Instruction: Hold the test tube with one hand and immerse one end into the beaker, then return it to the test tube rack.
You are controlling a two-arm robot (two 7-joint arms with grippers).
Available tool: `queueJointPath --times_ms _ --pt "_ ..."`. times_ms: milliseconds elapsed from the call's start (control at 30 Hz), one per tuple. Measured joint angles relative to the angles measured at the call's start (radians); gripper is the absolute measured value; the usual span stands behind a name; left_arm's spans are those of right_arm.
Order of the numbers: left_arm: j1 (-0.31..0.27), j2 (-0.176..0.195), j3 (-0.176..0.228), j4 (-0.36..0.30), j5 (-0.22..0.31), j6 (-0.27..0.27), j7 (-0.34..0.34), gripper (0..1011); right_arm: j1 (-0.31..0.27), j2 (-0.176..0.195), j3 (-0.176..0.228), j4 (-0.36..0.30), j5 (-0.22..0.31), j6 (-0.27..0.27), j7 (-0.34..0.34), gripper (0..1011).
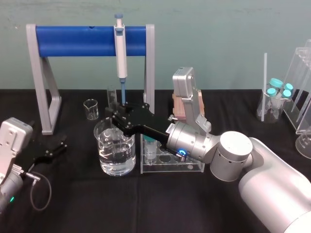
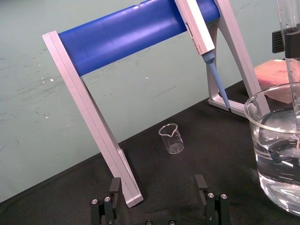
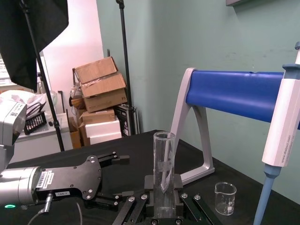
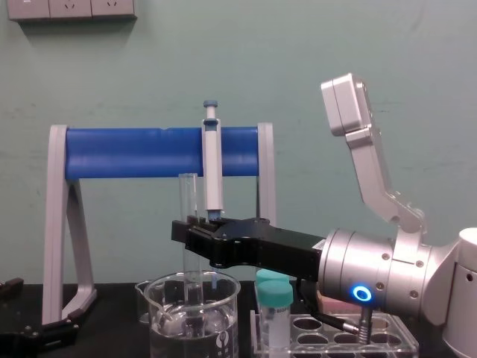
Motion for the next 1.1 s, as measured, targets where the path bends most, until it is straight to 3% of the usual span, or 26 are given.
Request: queueJointPath --times_ms 1100 --pt "0.0 0.0 0.0 0.0 0.0 0.0 0.0 1000 -0.009 0.009 0.002 -0.019 0.003 0.003 -0.006 226"
